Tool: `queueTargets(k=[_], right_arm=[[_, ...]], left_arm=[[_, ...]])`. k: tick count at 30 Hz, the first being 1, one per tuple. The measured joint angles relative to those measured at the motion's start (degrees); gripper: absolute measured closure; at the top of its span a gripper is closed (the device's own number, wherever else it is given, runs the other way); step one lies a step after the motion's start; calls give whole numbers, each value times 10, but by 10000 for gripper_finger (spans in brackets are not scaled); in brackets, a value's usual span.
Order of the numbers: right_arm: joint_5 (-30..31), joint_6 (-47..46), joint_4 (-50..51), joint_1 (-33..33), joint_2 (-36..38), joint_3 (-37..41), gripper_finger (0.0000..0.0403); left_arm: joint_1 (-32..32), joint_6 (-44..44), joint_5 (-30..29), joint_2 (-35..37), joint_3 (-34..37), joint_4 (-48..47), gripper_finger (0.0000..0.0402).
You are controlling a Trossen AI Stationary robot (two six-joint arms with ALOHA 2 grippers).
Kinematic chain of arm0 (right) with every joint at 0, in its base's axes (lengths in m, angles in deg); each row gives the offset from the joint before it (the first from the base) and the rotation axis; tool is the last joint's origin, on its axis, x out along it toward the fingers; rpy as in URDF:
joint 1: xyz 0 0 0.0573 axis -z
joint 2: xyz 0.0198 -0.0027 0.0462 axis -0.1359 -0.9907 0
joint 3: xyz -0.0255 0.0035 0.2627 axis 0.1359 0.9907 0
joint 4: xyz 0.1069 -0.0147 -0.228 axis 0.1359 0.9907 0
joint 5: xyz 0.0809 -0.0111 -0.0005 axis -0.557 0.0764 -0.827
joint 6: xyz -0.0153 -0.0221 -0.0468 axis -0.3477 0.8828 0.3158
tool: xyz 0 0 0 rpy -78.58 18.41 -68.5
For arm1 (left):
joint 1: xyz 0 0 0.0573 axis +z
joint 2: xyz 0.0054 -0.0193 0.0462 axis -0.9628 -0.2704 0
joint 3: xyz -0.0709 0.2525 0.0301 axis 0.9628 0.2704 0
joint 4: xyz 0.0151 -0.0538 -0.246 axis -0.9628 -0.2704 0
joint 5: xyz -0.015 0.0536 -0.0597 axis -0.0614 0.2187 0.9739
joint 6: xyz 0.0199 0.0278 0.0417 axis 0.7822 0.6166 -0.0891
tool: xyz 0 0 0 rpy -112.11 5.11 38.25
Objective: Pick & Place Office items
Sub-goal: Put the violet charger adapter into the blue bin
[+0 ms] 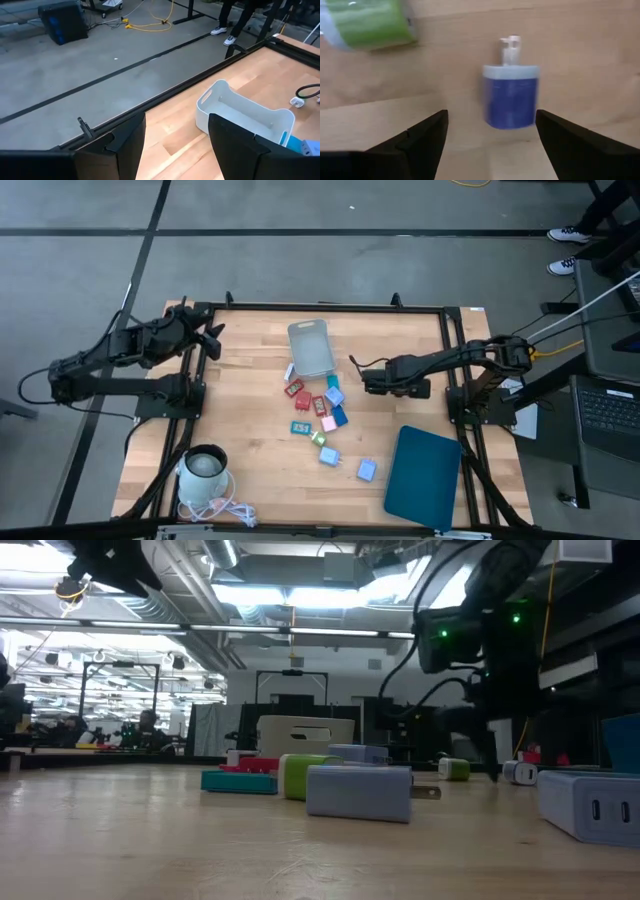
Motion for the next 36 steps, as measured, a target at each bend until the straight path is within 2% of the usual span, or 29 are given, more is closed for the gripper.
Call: queueTargets(k=[10,17,25,30,36], right_arm=[[-1,36,-25,21,2,15,115],[2,94,-22,47,2,15,115],[23,121,-21,69,1,16,123],[30,129,-23,80,0,16,145],[31,143,-30,89,0,16,201]], left_arm=[[53,12,37,0,0,-1,190],[77,12,40,0,0,-23,190],[93,11,42,0,0,-60,190],[102,-4,42,0,0,-60,190],[110,-9,42,0,0,-60,190]])
